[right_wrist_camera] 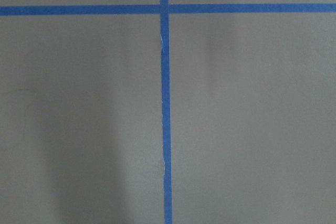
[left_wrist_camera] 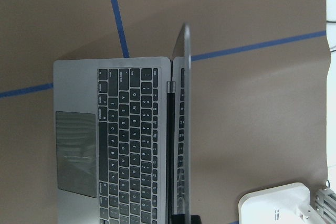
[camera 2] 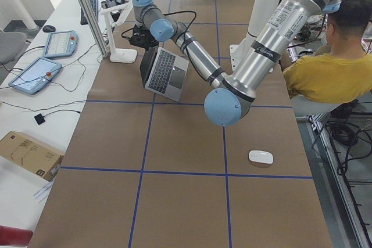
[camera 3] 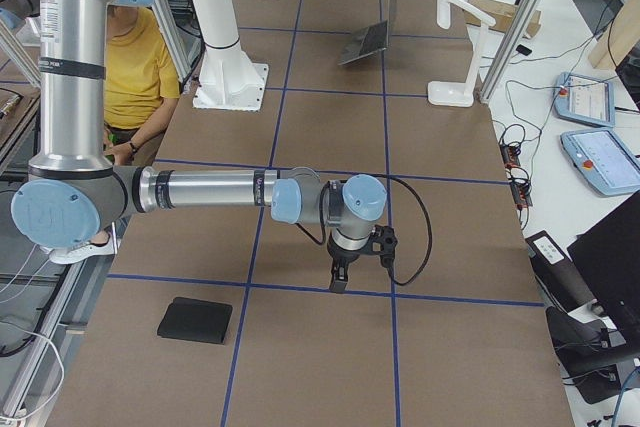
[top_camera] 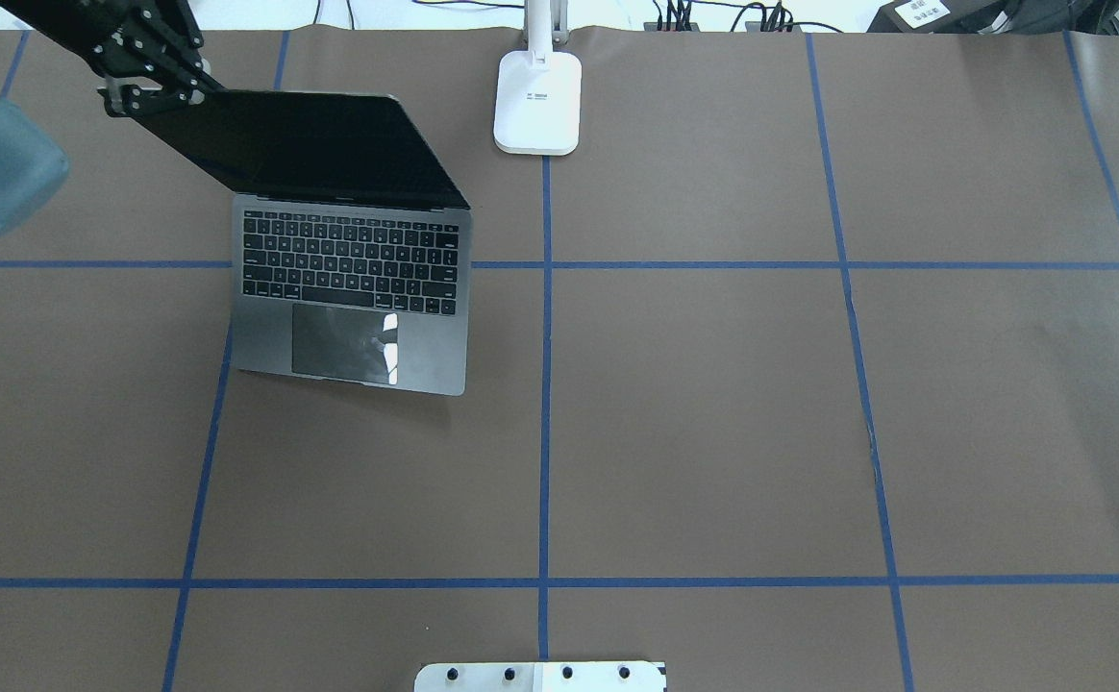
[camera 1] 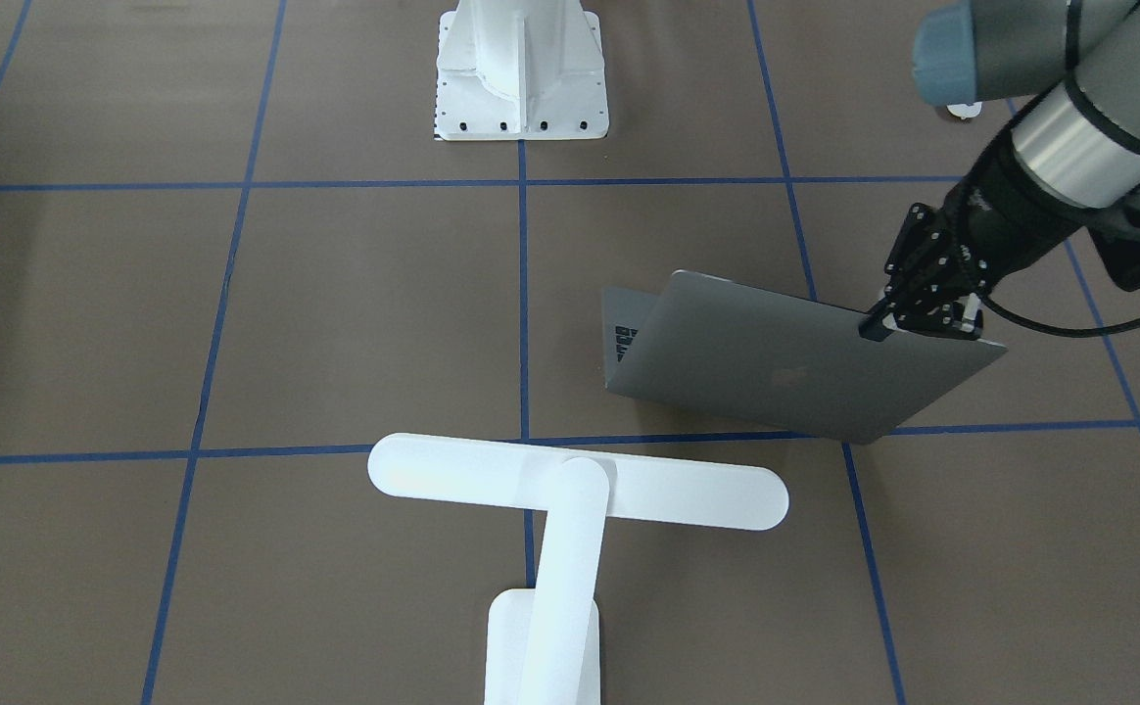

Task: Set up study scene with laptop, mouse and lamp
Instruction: 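Move the held laptop with the left gripper toward the white lamp, then lower the laptop in front of the lamp and open the left gripper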

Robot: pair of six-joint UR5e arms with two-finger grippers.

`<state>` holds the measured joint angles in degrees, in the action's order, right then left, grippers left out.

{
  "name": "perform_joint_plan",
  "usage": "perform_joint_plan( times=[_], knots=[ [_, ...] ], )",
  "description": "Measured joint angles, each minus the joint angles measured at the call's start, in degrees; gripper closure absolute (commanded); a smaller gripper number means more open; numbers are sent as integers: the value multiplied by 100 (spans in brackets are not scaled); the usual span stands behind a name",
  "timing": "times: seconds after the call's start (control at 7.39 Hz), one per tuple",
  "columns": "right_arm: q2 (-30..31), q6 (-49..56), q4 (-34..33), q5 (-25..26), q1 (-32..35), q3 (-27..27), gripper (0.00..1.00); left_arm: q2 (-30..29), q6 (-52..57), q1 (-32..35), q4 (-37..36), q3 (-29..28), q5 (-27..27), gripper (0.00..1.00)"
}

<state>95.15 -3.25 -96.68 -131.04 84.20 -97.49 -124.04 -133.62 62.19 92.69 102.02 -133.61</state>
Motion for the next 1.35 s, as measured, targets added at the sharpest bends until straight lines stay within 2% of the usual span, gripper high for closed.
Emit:
perform_joint_plan(
  times=[0.54,1.35],
  knots=[
    [-4,0,8,0,-13,49,0,-1061,-1188,-909,55,-713,985,100],
    [-14,0,9,0,-37,54,0,-1832,-2084,-1539,727,-1980,2118,100]
  ],
)
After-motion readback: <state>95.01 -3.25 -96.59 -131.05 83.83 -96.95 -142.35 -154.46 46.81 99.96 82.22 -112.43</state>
